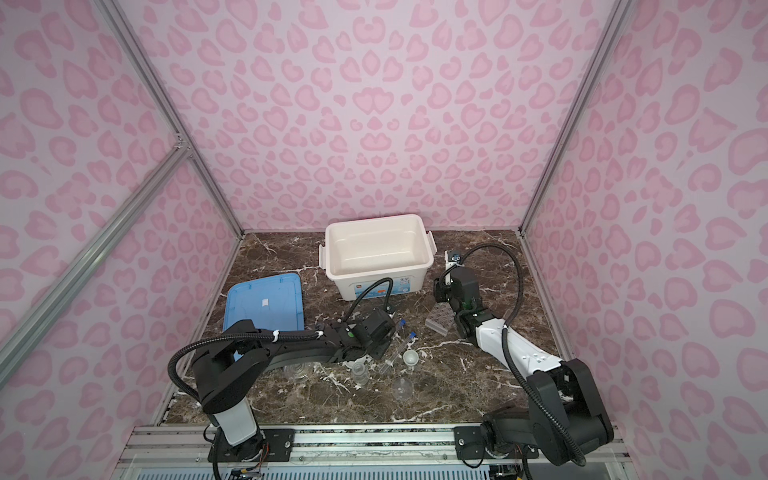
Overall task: Organize the chemistry lab equipment
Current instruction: 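Lower the held tube into a rack hole and open the right gripper, then lift another blue-capped tube with the left gripper while the right gripper approaches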
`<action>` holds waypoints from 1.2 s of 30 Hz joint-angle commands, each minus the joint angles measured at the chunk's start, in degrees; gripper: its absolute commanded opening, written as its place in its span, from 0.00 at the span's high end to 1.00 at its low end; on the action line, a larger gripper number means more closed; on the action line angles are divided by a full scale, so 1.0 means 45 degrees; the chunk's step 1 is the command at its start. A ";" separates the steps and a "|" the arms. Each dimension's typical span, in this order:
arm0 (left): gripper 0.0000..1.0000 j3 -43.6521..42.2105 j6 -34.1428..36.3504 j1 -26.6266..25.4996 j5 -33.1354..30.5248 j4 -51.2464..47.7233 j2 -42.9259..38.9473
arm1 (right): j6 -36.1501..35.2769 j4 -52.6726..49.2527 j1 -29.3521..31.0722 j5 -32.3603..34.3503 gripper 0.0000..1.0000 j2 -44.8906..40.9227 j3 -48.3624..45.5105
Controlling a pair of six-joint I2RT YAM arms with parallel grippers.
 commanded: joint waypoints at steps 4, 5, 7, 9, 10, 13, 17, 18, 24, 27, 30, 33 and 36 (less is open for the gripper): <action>0.45 0.0205 0.0108 0.0004 0.0155 -0.0103 0.0199 | 0.0278 -0.0678 -0.0086 0.0063 0.34 -0.0552 0.0127; 0.45 0.0208 0.0098 0.0004 0.0157 -0.0108 0.0220 | 0.0283 -0.0740 -0.0103 0.0083 0.34 -0.0642 0.0108; 0.46 0.0227 0.0103 0.0004 0.0192 -0.0103 0.0255 | 0.0321 -0.0802 -0.0142 0.0086 0.33 -0.0818 0.0043; 0.47 0.0268 0.0133 0.0004 0.0283 -0.0136 0.0304 | 0.0385 -0.0848 -0.0199 0.0093 0.33 -0.0993 -0.0031; 0.47 0.0285 0.0127 0.0004 0.0301 -0.0166 0.0348 | 0.0395 -0.0875 -0.0220 0.0087 0.33 -0.1054 -0.0078; 0.48 0.0343 0.0124 0.0004 0.0358 -0.0227 0.0450 | 0.0463 -0.0996 -0.0274 0.0098 0.33 -0.1278 -0.0161; 0.50 0.0369 0.0087 0.0004 0.0465 -0.0243 0.0587 | 0.0591 -0.1142 -0.0352 0.0019 0.33 -0.1570 -0.0280; 0.50 0.0385 0.0091 0.0004 0.0504 -0.0236 0.0620 | 0.0607 -0.1187 -0.0364 -0.0011 0.33 -0.1638 -0.0269; 0.58 0.0465 0.0077 0.0004 0.0623 -0.0254 0.0747 | 0.0785 -0.1395 -0.0481 -0.0205 0.32 -0.1933 -0.0378; 0.63 0.0481 0.0095 0.0004 0.0688 -0.0255 0.0797 | 0.0956 -0.1508 -0.0565 -0.0238 0.31 -0.2094 -0.0447; 0.69 0.0501 0.0084 0.0004 0.0834 -0.0249 0.0856 | 0.1294 -0.1646 -0.0669 -0.0255 0.30 -0.2178 -0.0476; 0.73 0.0481 0.0096 0.0004 0.0990 -0.0175 0.0860 | 0.1581 -0.2233 -0.0903 -0.0361 0.29 -0.2337 -0.0350; 0.75 0.0482 0.0105 0.0004 0.1172 -0.0066 0.0878 | 0.1975 -0.2516 -0.1347 -0.0681 0.28 -0.2723 -0.0480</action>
